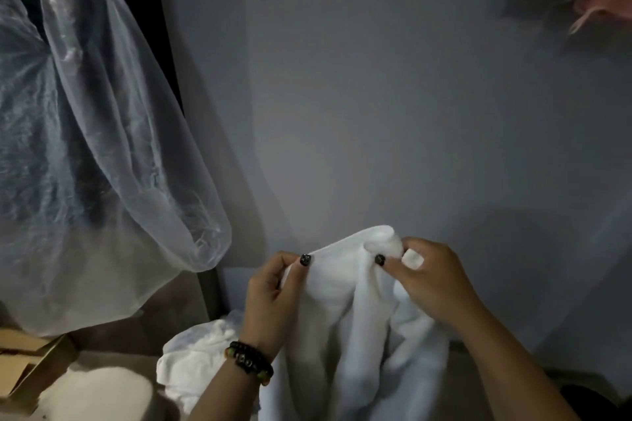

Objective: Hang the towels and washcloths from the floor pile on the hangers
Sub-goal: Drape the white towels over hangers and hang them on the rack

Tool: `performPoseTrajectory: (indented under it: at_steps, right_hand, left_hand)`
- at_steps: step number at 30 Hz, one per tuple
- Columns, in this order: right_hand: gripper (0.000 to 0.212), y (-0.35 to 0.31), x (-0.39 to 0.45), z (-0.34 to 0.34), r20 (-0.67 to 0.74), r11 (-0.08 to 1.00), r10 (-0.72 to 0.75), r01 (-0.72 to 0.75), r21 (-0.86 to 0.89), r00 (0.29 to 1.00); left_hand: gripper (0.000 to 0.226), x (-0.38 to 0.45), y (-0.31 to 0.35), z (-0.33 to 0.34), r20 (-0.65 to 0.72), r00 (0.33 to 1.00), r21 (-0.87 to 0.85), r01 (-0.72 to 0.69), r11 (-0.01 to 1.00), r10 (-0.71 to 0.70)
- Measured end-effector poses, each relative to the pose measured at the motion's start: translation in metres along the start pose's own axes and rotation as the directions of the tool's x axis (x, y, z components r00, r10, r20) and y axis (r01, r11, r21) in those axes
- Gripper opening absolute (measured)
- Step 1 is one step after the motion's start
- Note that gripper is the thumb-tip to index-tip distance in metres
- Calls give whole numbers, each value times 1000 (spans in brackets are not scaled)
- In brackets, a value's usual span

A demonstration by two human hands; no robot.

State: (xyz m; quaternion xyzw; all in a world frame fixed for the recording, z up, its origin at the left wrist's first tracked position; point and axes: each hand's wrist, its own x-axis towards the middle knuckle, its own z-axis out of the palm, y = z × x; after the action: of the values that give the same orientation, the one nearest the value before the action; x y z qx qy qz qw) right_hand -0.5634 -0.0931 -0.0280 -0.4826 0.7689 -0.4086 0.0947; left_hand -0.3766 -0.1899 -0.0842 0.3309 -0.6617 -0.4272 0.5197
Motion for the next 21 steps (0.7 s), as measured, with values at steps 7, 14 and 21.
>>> performPoseTrajectory:
  at_steps: [7, 14, 21]
  right_hand:
    - [67, 20, -15, 15, 180, 975, 69, -104, 194, 981]
    - [16, 28, 5, 22, 126, 981, 40, -63, 183, 991]
    - [32, 53, 49, -19, -23, 972, 17, -11, 235, 1000]
  left_hand:
    - [17, 19, 17, 26, 225, 970, -53, -86, 995, 96]
    - [17, 34, 26, 73, 316, 937, -147, -105, 984, 147]
    - [36, 60, -10, 126, 276, 959, -135, -22, 991, 59]
